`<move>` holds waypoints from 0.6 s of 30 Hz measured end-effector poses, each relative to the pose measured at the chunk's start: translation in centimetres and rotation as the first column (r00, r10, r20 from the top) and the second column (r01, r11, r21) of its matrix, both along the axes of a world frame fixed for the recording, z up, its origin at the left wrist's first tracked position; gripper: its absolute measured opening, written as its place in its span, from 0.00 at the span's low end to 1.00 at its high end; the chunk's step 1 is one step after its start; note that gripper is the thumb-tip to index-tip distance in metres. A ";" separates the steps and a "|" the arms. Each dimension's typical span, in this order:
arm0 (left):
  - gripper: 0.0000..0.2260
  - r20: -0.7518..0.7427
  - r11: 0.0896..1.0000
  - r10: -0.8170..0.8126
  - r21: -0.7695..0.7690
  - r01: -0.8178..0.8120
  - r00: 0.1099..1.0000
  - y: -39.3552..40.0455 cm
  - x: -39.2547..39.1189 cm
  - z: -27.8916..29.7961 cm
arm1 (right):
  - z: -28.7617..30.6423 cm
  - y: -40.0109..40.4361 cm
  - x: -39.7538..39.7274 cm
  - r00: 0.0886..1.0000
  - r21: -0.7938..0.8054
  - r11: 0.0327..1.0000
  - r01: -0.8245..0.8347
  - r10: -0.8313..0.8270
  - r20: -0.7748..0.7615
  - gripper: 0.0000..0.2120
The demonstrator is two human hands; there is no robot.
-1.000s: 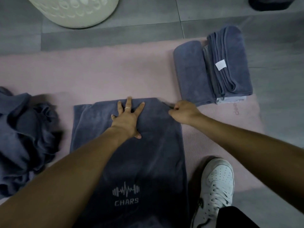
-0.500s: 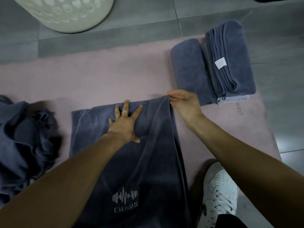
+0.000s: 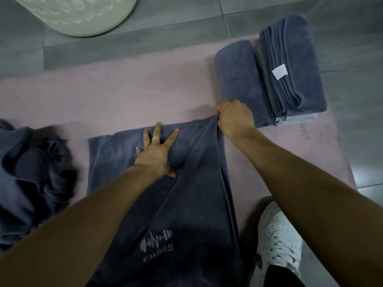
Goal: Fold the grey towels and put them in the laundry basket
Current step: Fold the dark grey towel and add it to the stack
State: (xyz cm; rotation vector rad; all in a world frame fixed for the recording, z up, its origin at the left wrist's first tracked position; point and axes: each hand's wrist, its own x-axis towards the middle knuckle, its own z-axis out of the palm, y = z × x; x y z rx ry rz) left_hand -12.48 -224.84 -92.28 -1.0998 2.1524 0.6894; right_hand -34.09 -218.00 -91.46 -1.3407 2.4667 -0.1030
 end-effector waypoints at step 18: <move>0.31 -0.193 0.990 -0.114 -0.105 0.095 0.975 -2.0 3.8 0.8 | 3.3 -3.9 4.6 0.972 0.195 0.960 -0.200 0.219 -0.082 0.15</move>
